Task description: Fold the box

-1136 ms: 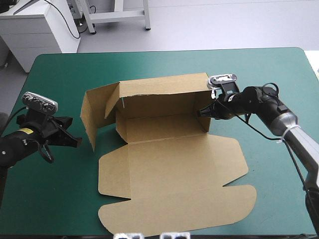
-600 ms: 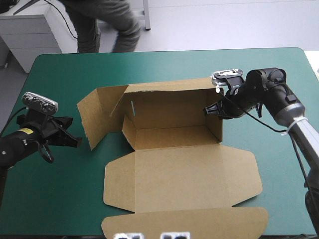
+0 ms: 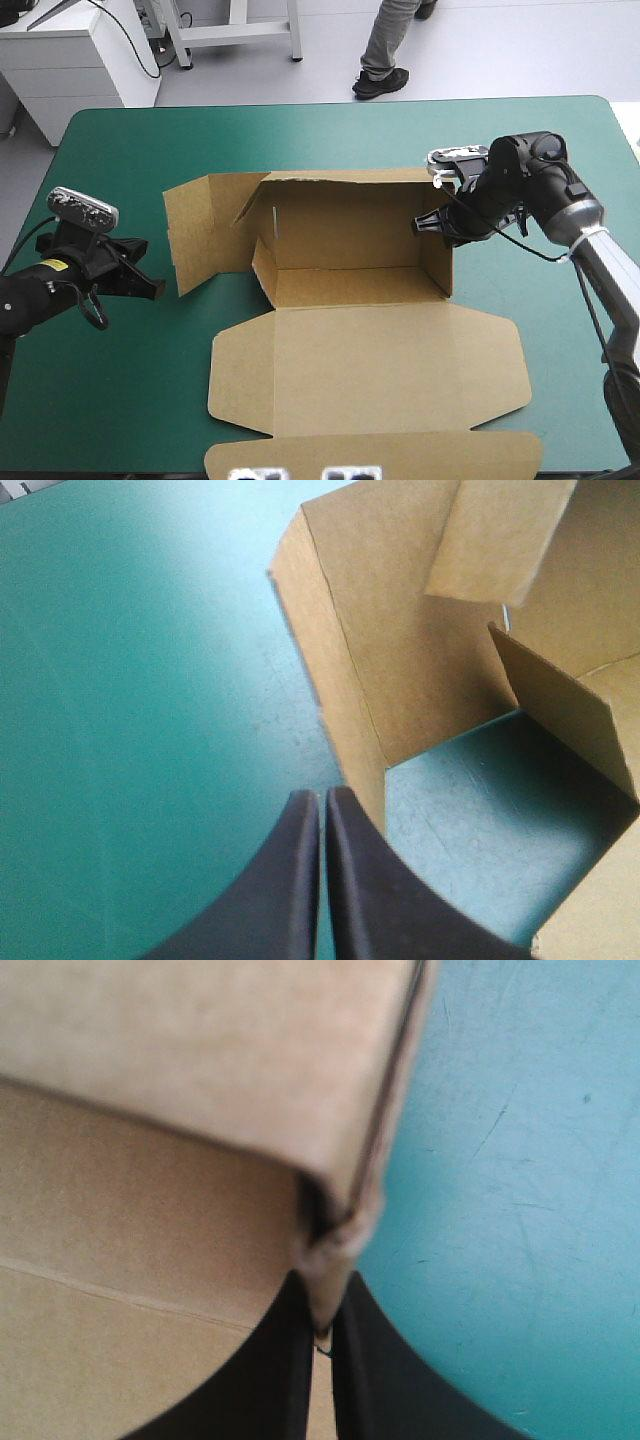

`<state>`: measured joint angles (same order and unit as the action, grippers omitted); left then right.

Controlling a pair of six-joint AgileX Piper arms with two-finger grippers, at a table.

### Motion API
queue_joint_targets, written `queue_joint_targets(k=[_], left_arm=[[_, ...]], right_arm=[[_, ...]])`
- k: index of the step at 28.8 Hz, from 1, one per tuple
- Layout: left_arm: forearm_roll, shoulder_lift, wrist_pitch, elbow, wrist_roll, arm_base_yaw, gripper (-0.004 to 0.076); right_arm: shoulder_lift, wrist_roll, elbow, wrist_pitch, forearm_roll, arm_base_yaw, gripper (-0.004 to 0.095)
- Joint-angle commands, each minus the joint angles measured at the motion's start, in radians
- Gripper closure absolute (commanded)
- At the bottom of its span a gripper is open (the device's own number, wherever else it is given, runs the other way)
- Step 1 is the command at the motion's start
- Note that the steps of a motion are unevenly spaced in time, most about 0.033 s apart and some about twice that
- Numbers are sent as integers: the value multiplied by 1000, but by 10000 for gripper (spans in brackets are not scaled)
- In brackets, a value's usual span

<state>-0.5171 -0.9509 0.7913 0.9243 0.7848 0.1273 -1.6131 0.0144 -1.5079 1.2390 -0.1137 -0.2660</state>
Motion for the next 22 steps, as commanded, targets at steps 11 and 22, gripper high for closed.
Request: queue_joint_targets(k=[11,22], left_arm=[[-31,11,-37,27,-10,-1,716],[-31,11,-40,27,-8,-1,716]], right_arm=[[-146,17,-64,-151,-3,4,922],[-274,44,-226,-144,-3,4,912]])
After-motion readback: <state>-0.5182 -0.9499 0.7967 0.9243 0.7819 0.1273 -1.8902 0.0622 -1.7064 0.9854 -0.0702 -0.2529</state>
